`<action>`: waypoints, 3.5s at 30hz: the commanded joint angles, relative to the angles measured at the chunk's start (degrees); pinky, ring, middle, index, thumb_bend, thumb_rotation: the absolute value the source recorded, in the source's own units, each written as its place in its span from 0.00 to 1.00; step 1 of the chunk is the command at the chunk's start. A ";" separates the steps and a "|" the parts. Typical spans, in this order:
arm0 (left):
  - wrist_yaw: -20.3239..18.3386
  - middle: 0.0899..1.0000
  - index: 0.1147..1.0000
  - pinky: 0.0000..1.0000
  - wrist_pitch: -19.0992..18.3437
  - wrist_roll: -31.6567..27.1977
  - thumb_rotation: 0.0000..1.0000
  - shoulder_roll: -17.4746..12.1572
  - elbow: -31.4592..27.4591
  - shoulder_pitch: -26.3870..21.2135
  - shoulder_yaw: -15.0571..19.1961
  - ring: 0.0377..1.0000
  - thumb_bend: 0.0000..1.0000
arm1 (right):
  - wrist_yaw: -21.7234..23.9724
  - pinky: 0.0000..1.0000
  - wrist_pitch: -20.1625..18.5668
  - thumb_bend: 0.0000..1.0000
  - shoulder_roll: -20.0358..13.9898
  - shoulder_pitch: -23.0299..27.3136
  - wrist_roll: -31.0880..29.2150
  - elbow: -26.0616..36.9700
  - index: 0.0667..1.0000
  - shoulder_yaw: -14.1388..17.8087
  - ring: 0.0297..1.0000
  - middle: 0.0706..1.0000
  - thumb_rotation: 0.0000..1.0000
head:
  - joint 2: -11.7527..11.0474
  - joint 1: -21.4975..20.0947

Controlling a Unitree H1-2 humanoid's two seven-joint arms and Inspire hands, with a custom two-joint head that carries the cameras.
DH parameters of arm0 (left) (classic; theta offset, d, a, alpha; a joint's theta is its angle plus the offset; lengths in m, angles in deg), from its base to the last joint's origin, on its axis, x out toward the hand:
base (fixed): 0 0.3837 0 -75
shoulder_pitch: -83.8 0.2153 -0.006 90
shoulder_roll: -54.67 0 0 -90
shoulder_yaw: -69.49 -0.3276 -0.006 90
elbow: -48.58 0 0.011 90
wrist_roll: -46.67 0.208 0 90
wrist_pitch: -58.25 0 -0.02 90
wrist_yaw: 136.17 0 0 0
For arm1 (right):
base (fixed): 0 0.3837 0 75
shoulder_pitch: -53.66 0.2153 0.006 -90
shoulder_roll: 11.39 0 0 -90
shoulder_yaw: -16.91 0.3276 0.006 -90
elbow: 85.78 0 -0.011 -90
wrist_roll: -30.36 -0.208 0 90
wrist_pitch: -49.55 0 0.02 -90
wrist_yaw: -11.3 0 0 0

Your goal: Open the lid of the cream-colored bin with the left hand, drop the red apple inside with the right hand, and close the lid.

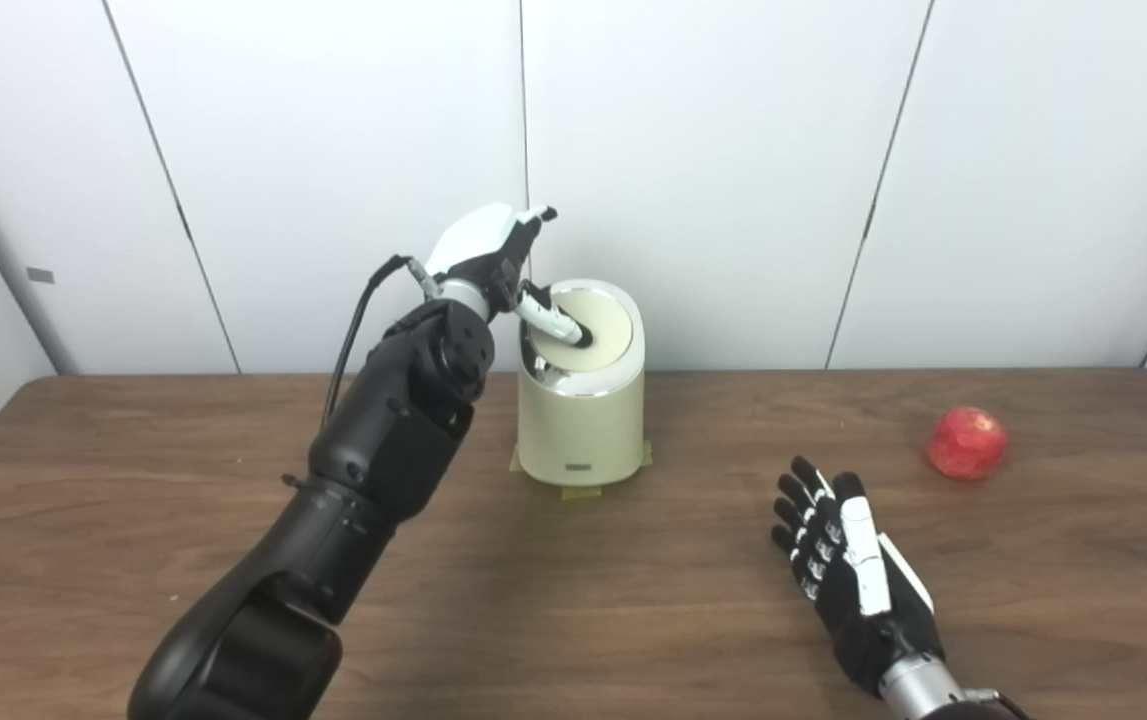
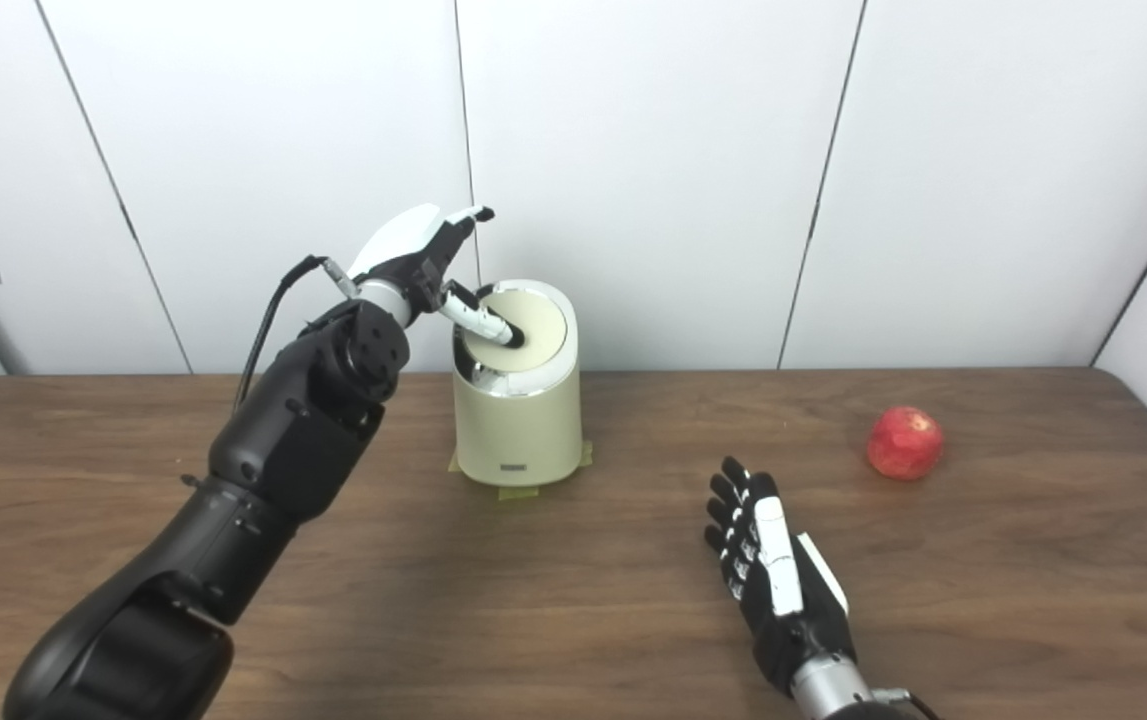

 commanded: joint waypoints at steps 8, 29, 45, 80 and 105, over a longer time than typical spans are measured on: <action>3.17 0.99 0.99 1.00 2.89 3.07 0.04 -1.76 0.04 -4.68 -3.34 0.99 0.91 | 0.12 1.00 1.68 0.71 0.00 2.15 -0.37 1.06 1.00 -0.23 1.00 1.00 1.00 | 0.37 0.16; 0.42 0.97 0.95 0.99 5.36 10.39 0.00 -2.70 2.27 -6.67 -13.13 0.97 0.96 | -0.03 1.00 1.07 0.71 -0.19 2.21 -0.13 1.07 1.00 -0.58 1.00 1.00 1.00 | 0.92 0.08; -2.70 0.94 0.94 0.98 3.61 10.43 0.00 -1.44 -1.60 -5.85 -10.24 0.95 0.94 | 0.18 1.00 1.53 0.70 -0.29 2.45 -0.38 0.57 1.00 -0.49 1.00 1.00 1.00 | 1.38 -0.29; -4.57 0.93 0.96 0.94 -2.83 -23.51 0.63 7.91 -34.00 19.37 28.42 0.93 0.46 | -4.89 0.86 9.26 0.66 1.33 2.42 5.93 1.22 0.93 0.34 0.92 0.92 0.97 | 3.11 -2.06; 3.50 0.97 0.99 0.99 5.16 -38.01 1.00 8.09 -38.53 39.44 26.14 0.97 0.61 | -9.00 0.73 20.14 0.72 -7.74 5.24 14.28 -0.40 0.82 6.63 0.82 0.85 0.25 | 3.75 -13.06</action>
